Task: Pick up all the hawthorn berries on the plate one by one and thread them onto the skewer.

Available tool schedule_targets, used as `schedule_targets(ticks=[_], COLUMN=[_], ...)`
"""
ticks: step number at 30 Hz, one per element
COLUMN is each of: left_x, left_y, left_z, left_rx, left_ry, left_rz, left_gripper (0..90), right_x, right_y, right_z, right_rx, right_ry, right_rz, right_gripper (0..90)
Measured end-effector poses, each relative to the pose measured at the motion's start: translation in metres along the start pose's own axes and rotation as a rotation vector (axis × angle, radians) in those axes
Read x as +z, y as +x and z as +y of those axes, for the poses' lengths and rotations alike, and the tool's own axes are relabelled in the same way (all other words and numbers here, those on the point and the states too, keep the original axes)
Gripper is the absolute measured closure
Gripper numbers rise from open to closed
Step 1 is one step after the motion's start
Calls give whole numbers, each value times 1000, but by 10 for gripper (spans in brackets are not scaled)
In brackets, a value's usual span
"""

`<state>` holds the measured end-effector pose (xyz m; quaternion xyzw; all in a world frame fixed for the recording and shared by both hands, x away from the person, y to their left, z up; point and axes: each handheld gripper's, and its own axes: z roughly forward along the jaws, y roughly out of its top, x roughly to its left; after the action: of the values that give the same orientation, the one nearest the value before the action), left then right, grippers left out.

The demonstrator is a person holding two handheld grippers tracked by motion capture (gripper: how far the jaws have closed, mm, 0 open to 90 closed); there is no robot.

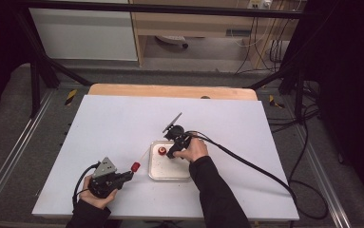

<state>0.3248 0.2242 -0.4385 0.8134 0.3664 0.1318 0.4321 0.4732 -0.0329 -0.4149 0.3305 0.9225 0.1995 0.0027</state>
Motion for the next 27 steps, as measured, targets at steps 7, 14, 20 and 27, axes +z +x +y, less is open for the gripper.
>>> schedule_targets(ticks=[7,14,20,27], left_x=[0,-1,0,0], left_y=[0,-2,-4,-8], left_z=[0,0,1,2], left_rx=[-1,5,12,5], left_ry=[-3,-7,-9,-23], left_rz=[2,5,5,8], left_gripper=[880,881,881,881], right_x=[-6,-24,-39,-51], right_y=[1,7,10,8], right_z=[0,-5,-15,-34], right_rx=[22,41,64,117], right_ry=[-8,-55,-120,-242], right_rz=[3,12,29,72], right_gripper=[608,609,610,611])
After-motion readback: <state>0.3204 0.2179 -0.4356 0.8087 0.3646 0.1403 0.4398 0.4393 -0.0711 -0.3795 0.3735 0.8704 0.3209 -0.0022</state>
